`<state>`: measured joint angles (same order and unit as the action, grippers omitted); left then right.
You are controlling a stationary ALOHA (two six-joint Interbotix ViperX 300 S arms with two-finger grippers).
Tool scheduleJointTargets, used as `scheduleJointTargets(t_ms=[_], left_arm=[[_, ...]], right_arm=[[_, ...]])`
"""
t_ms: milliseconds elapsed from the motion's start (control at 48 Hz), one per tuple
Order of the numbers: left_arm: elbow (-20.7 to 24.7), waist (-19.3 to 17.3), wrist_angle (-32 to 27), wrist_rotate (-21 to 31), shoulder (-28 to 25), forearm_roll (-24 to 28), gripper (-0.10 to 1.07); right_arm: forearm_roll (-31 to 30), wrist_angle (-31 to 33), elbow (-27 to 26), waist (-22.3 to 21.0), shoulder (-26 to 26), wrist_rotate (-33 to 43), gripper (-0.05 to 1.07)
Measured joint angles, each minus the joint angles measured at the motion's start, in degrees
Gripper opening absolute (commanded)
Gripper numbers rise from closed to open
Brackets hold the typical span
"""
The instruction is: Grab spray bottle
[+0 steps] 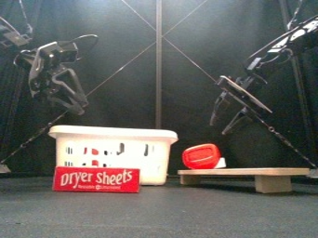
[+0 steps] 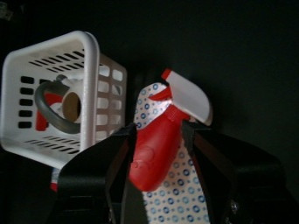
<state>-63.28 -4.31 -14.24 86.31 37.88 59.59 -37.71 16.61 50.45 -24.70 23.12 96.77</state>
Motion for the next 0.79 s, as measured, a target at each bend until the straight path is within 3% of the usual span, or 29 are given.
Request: scheduleJointTargets(t_ms=[208,562,792], left_arm=[[-0.79,-0.79,0.09,0.18,-0.09,2.02,0.75],[-1.41,-1.32,0.09,0.09,0.0,3.16,0.75],[-1.49,-1.23,0.09,0.09,0.0,3.78,0.75]], right_arm=[[11.16,1.41,-1.49,0.0,-0.97,0.0,0.83],[13.18,11.16,-9.84,1.32,-10.72,-2.29,0.83],[19.69,14.06,-12.74,1.23,-13.89,-8.53,0.85]])
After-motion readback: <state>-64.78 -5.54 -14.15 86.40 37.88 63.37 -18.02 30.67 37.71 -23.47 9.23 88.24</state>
